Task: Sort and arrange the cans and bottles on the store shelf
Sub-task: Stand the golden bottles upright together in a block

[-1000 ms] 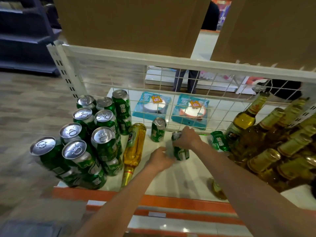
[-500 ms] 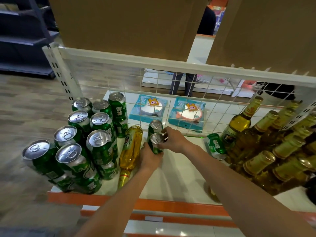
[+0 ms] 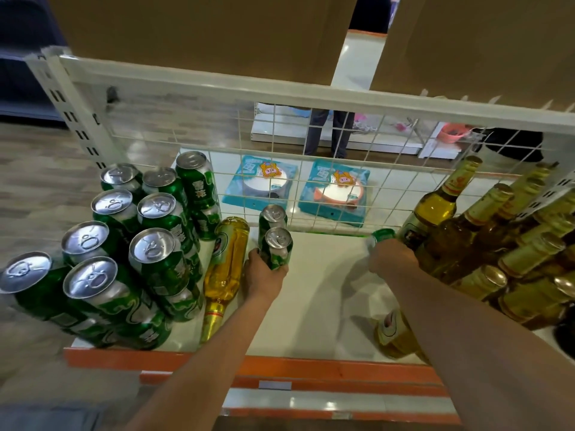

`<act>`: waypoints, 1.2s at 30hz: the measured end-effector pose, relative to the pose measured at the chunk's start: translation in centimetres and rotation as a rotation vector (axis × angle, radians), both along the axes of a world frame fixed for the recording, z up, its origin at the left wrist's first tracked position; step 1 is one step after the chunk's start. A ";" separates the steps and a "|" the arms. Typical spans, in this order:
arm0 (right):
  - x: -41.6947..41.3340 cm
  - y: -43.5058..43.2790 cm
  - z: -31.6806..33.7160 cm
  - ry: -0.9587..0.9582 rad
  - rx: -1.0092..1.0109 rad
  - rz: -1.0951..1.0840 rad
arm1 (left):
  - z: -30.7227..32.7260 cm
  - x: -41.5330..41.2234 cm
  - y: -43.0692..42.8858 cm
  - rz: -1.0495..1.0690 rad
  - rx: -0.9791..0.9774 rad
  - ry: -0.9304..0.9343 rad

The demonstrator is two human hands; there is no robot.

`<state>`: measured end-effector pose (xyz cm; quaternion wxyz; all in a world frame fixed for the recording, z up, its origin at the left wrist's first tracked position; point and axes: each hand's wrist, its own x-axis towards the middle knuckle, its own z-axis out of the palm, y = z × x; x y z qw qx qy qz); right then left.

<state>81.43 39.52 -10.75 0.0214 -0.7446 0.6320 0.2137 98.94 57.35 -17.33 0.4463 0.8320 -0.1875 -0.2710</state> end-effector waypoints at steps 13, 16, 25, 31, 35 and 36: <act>1.6 2.2 0.2 -0.251 -0.022 -0.202 | 1.3 -2.1 3.4 -0.164 0.105 0.062; 1.5 2.9 -0.4 -0.335 -0.052 -0.185 | 1.3 -2.5 3.7 -0.191 0.131 0.077; 1.2 6.6 -0.2 -0.378 0.047 -0.050 | 2.8 -4.0 3.1 -0.367 0.182 0.014; 0.6 8.6 1.4 -0.331 0.040 0.061 | 3.9 -5.3 3.3 -0.422 0.186 -0.033; 0.5 10.0 2.9 -0.340 0.062 0.114 | 4.8 -5.8 3.5 -0.439 0.177 -0.074; 0.7 10.3 3.3 -0.341 0.069 0.130 | 5.0 -5.9 3.5 -0.443 0.171 -0.082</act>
